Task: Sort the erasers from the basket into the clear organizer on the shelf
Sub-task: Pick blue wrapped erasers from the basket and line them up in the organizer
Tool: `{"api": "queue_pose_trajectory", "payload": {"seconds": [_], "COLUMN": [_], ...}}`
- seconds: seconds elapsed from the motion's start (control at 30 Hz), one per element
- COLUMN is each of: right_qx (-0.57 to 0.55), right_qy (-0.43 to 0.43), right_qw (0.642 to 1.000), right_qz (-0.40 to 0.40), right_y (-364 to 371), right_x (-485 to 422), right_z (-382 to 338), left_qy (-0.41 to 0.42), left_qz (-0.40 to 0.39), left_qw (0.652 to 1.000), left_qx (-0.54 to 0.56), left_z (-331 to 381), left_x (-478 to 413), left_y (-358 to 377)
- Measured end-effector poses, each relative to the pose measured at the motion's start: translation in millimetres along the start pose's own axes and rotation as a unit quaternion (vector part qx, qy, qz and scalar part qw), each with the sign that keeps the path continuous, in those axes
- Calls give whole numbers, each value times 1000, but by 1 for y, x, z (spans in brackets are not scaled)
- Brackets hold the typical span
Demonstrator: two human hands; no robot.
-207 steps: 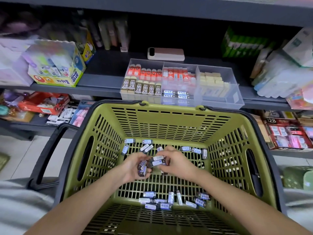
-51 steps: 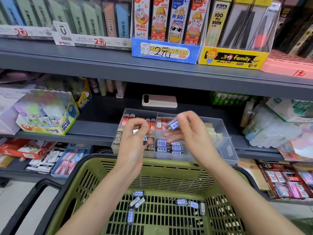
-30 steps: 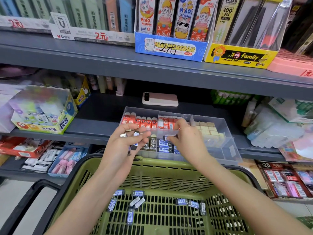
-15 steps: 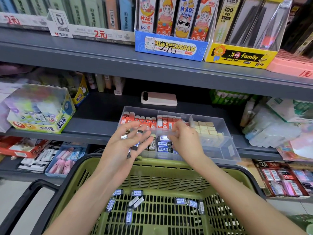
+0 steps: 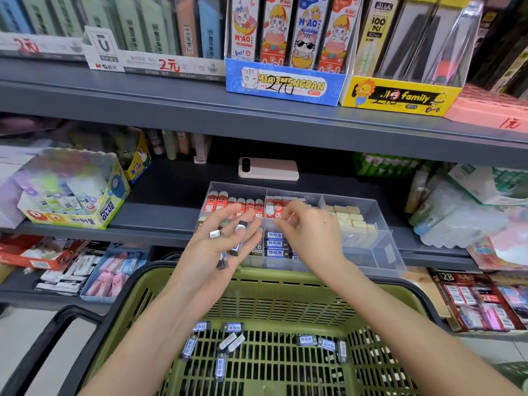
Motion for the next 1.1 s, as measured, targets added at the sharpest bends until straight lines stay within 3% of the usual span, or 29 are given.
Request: {"api": "queue_pose_trajectory", "payload": {"seconds": [0.1, 0.2, 0.37, 0.43, 0.5, 0.53, 0.6, 0.7, 1.1], "right_qx": [-264, -308, -372, -318, -124, -28, 89, 146, 328], "right_qy": [-27, -66, -29, -15, -31, -43, -77, -101, -230], "right_qw": [962, 936, 917, 943, 987, 992, 978, 960, 880], "right_qz": [-65, -158, -144, -97, -93, -117, -173, -218, -255], "right_y": [-10, -10, -34, -56, -68, -64, -46, -20, 9], "right_x": [11, 21, 14, -2, -16, -19, -19, -15, -4], "right_z": [-19, -34, -11, 14, 32, 37, 41, 38, 30], "left_qy": [-23, -58, -65, -61, -67, -76, -101, -115, -102], "left_qz": [-37, -85, -94, -52, -1, 15, 31, 38, -3], "left_qw": [999, 995, 993, 997, 995, 992, 989, 989, 991], "left_qx": [-7, 5, 27, -1, -74, -101, -108, -89, -83], "left_z": [-2, -9, -12, -12, -12, -13, -19, -22, -16], "left_x": [2, 5, 2, -2, -2, -1, 0, 0, 2], "left_y": [9, 24, 40, 35, 27, 24, 19, 17, 15]}}
Point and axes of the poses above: each hand's wrist, its own x-axis away from the middle knuckle, its own y-axis out of the palm, z = x × y, the point moved 8 cm from there along -x, towards the middle knuckle
